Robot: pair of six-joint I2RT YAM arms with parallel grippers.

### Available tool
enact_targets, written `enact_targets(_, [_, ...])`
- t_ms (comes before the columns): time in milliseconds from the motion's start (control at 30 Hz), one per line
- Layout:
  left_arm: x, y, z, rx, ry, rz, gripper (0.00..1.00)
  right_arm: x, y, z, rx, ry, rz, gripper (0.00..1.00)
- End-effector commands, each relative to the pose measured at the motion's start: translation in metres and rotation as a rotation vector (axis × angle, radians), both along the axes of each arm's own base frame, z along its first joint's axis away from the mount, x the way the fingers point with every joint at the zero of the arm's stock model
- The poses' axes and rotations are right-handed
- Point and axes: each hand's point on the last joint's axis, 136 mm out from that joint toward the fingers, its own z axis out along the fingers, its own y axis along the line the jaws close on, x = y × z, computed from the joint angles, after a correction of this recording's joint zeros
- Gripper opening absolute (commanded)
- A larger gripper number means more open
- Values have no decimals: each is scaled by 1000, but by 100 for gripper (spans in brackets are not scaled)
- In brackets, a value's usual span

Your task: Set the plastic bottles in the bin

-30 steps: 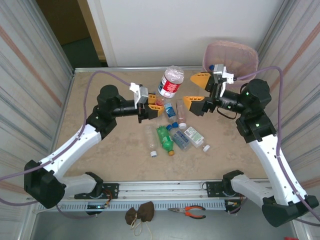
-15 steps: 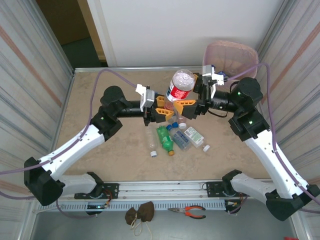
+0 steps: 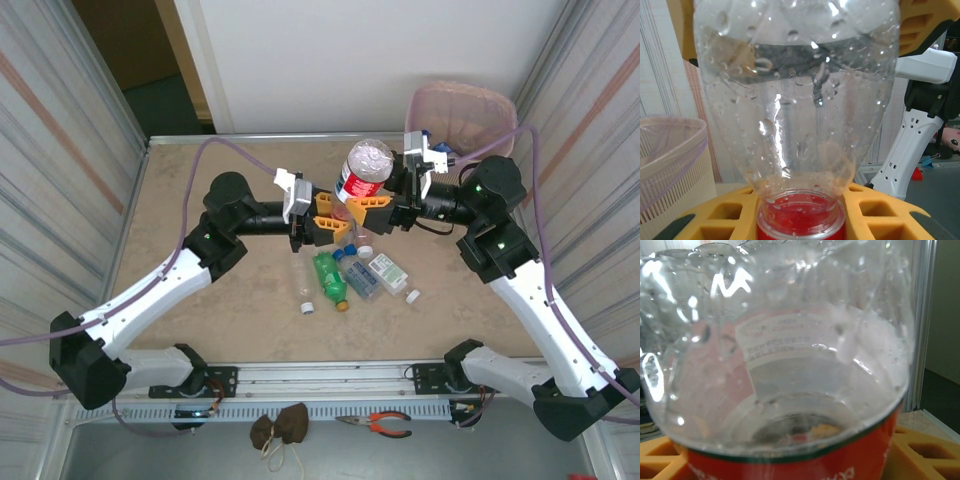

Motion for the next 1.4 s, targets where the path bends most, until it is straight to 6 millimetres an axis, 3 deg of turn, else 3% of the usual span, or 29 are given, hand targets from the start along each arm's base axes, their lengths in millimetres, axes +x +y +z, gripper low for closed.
enact_targets(0, [-3, 0, 16, -39, -33, -10, 24, -8, -3, 20, 32, -65, -3, 69])
enact_targets(300, [-1, 1, 17, -50, -34, 16, 44, -7, -5, 23, 37, -68, -20, 61])
enact_targets(533, [-3, 8, 17, -44, -43, 47, 66, -3, -8, 24, 29, -65, -63, 60])
enact_targets(767, [-4, 26, 11, -16, -61, 154, 76, 22, -24, 23, -2, -42, -212, 60])
enact_targets(967, [-4, 39, 2, 10, -38, 227, 77, 78, -68, 18, -35, 87, -484, 55])
enact_targets(1133, [-2, 47, -7, 22, -18, 276, 77, 126, -121, 4, -58, 213, -725, 50])
enact_targets(1367, [-2, 52, -15, 38, -8, 303, 77, 179, -194, -25, -125, 350, -1004, 43])
